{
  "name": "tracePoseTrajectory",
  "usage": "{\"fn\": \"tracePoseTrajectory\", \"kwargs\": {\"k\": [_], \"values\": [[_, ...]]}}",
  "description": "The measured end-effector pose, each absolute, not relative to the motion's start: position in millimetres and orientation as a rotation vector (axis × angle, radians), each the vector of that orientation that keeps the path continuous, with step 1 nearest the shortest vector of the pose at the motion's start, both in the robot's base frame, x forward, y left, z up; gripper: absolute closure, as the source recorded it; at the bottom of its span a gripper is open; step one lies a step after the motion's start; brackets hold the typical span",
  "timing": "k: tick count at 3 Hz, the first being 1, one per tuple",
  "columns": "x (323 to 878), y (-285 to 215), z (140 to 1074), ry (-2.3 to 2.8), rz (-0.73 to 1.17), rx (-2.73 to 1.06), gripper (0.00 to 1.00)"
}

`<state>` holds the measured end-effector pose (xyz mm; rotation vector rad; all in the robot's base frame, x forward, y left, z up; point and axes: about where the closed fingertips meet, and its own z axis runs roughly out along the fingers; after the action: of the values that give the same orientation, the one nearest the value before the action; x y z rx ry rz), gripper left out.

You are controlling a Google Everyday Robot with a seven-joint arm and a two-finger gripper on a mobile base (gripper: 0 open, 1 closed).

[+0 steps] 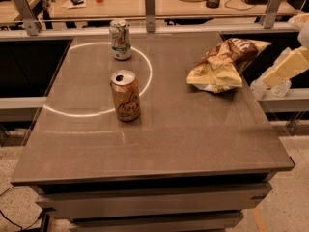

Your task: Move brown chip bag near orange can

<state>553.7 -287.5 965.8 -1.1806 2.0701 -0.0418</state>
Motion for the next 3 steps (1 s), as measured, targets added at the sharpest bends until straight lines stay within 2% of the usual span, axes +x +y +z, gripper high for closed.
{"fn": "tracePoseTrajectory", "kwargs": {"k": [1, 2, 3], "values": [[584, -290, 954, 2.057, 0.083, -1.099, 0.00], [629, -256, 933, 2.028, 0.204, -1.105, 0.00], [629, -256, 933, 2.028, 0.204, -1.105, 0.00]]}}
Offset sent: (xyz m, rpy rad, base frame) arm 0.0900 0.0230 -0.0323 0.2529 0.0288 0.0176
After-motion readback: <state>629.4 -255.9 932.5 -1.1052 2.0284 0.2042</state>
